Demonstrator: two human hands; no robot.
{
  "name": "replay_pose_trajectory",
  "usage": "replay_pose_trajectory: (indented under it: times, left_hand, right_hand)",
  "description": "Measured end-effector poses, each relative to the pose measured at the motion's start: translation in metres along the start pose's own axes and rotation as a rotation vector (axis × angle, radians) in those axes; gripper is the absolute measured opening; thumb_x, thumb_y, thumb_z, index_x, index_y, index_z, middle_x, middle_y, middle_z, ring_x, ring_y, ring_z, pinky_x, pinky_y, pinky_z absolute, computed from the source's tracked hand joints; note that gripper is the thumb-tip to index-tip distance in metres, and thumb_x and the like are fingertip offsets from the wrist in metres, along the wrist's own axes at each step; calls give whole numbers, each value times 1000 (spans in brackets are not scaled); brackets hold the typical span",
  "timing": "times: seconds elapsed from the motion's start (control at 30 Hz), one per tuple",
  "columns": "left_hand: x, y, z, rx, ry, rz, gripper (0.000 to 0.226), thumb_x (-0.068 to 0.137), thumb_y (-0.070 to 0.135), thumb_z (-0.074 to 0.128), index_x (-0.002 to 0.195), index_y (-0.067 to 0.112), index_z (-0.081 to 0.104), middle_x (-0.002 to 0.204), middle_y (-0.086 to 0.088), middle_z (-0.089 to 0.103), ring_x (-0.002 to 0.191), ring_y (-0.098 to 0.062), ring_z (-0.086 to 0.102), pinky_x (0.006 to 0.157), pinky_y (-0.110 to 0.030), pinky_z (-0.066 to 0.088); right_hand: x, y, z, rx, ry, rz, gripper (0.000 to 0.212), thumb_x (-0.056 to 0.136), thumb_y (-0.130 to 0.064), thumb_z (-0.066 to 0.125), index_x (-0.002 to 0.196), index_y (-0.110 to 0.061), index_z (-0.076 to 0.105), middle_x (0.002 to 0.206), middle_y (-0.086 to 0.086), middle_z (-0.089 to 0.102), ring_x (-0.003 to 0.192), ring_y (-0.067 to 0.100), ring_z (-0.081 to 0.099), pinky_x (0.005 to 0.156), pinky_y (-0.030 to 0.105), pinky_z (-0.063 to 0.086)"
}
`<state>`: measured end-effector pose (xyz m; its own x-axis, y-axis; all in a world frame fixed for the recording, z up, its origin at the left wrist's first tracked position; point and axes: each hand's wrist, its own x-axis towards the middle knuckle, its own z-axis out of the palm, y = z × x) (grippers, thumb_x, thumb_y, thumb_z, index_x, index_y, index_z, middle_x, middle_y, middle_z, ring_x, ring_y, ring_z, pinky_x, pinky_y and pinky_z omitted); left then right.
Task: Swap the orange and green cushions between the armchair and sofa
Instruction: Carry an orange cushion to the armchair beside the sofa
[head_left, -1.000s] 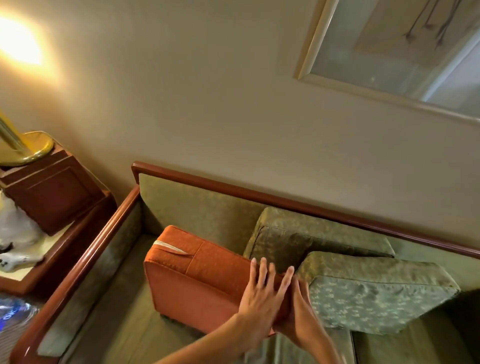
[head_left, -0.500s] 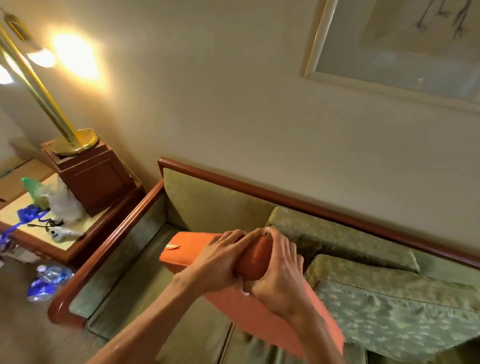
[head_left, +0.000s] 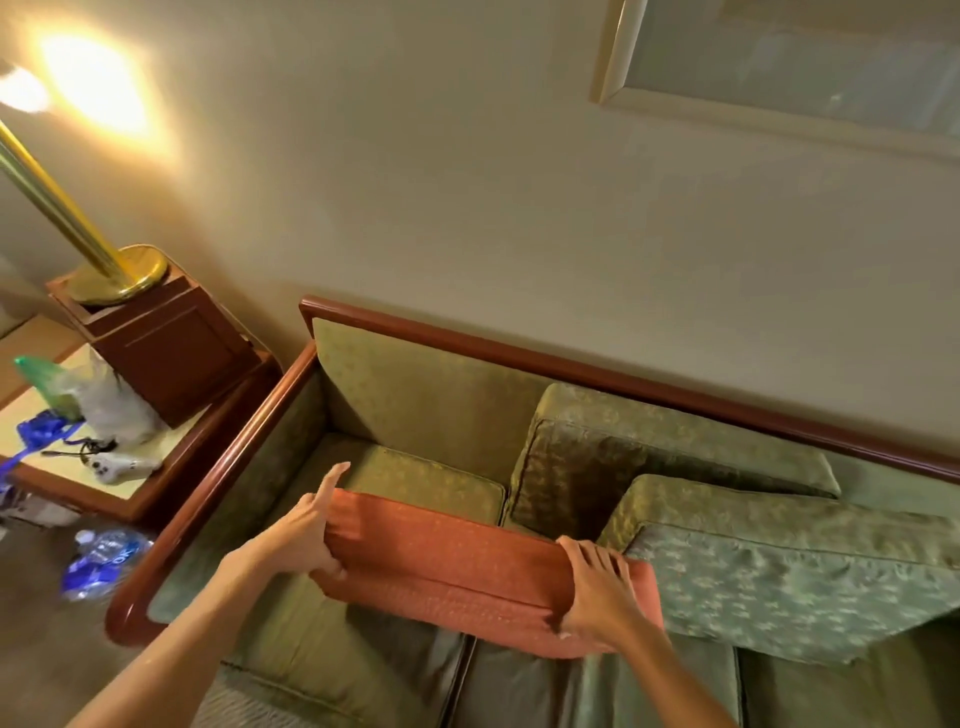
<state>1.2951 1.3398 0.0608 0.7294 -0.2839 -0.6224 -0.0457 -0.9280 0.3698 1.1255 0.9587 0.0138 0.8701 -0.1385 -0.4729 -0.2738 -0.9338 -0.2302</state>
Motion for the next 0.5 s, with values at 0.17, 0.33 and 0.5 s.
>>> replay_pose_trajectory:
  times: [0.17, 0.33, 0.5]
  left_hand:
    - [4, 40, 51, 553, 172, -38, 125, 63, 40, 87, 158, 17, 9, 160, -31, -16, 145, -55, -14, 118, -62, 6]
    - [12, 78, 98, 582, 245, 56, 135, 43, 58, 89, 156, 20, 25, 147, -17, 41, 142, -47, 26, 117, -65, 1]
    - [-6, 70, 104, 566, 315, 126, 110, 44, 58, 87, 139, 20, 47, 132, -9, 52, 125, -33, 48, 120, -54, 18]
  right_hand:
    - [5, -38, 5, -20, 33, -66, 115, 56, -50, 80, 150, -25, 18, 146, -1, 31, 139, 23, 25, 120, 47, 11]
    - [3, -24, 14, 35, 29, -16, 113, 58, -48, 79, 150, -26, 16, 150, 0, 27, 142, 23, 22, 120, 52, 10]
    - [-3, -28, 15, 8, 48, -79, 100, 58, -49, 77, 142, -28, 27, 142, -1, 34, 136, 23, 27, 116, 52, 16]
